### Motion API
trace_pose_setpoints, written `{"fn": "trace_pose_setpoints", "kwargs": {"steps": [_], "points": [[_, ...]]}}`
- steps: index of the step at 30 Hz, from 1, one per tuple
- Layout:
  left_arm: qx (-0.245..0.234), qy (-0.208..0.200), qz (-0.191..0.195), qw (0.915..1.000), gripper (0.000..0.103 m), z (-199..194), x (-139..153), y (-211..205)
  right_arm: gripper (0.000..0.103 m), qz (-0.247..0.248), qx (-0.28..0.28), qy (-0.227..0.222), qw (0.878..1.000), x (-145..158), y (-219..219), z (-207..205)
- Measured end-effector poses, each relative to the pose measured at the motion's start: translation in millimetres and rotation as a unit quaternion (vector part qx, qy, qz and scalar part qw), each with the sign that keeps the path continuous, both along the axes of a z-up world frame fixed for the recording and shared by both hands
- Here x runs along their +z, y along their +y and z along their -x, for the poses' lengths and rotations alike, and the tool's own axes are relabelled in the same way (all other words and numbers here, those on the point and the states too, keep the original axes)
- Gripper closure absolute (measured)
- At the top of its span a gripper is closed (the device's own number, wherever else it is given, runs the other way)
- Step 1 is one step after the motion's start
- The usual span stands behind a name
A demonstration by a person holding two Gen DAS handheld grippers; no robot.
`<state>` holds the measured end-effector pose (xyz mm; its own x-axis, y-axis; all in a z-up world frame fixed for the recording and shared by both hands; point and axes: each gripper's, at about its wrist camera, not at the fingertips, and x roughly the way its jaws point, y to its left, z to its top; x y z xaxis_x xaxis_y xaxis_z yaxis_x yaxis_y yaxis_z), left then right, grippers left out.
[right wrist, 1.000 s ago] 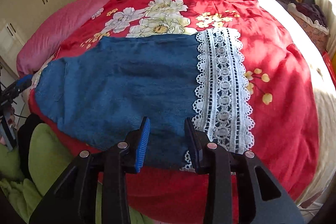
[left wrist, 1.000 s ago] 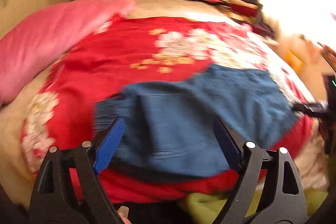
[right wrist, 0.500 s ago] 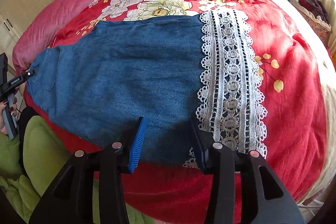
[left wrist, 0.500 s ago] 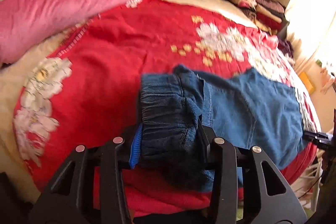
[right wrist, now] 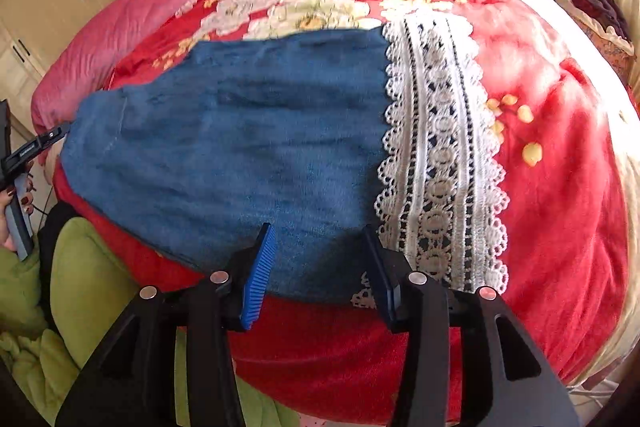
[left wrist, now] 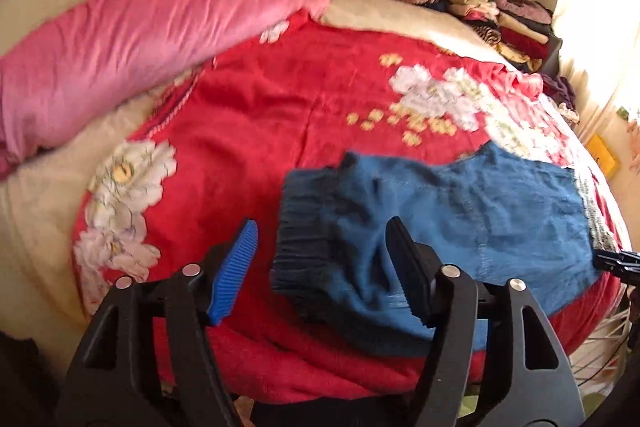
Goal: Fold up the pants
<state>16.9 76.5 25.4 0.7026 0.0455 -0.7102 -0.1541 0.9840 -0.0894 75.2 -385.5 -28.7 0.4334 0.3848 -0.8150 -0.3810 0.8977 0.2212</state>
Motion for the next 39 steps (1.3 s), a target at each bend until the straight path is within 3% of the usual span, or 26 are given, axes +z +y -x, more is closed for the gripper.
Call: {"fn": "trace_pose_setpoints", "kwargs": {"steps": [3,6,9,13,17,20,24,29,33,39], "points": [[-0.041,-0.025,-0.012,0.9988,0.033,1,19,-29,0.06,-0.002,-0.003,-0.022,1.0,11,-1,0],[-0.095,-0.024,-0.01,0.9951,0.024,-11,19,-66,0.06,0.002,0.002,-0.03,1.0,14,3,-2],[-0.152,0.005,-0.016,0.9883,0.019,-31,0,-108,0.059,0.001,0.008,-0.024,1.0,12,9,-6],[-0.192,0.057,-0.032,0.9792,0.019,-50,-35,-141,0.059,0.012,0.013,-0.005,1.0,1,14,-8],[-0.197,0.115,-0.044,0.9725,0.019,-61,-72,-149,0.059,0.014,-0.003,0.024,1.0,-19,9,-11],[-0.197,0.127,-0.03,0.9718,0.018,-66,-84,-145,0.059,0.019,-0.003,0.02,1.0,-18,12,-9],[-0.195,0.111,-0.025,0.9743,0.018,-60,-79,-142,0.059,0.009,-0.001,0.015,1.0,-9,10,-6],[-0.186,0.07,-0.005,0.9801,0.018,-53,-50,-133,0.059,-0.003,-0.023,-0.031,0.999,17,-6,-8],[-0.178,0.055,0.003,0.9826,0.018,-63,-32,-128,0.059,-0.02,-0.047,-0.042,0.998,32,-21,-32],[-0.176,0.056,0.007,0.9828,0.018,-96,-22,-129,0.059,-0.009,-0.076,-0.05,0.996,39,-34,-92]]}}
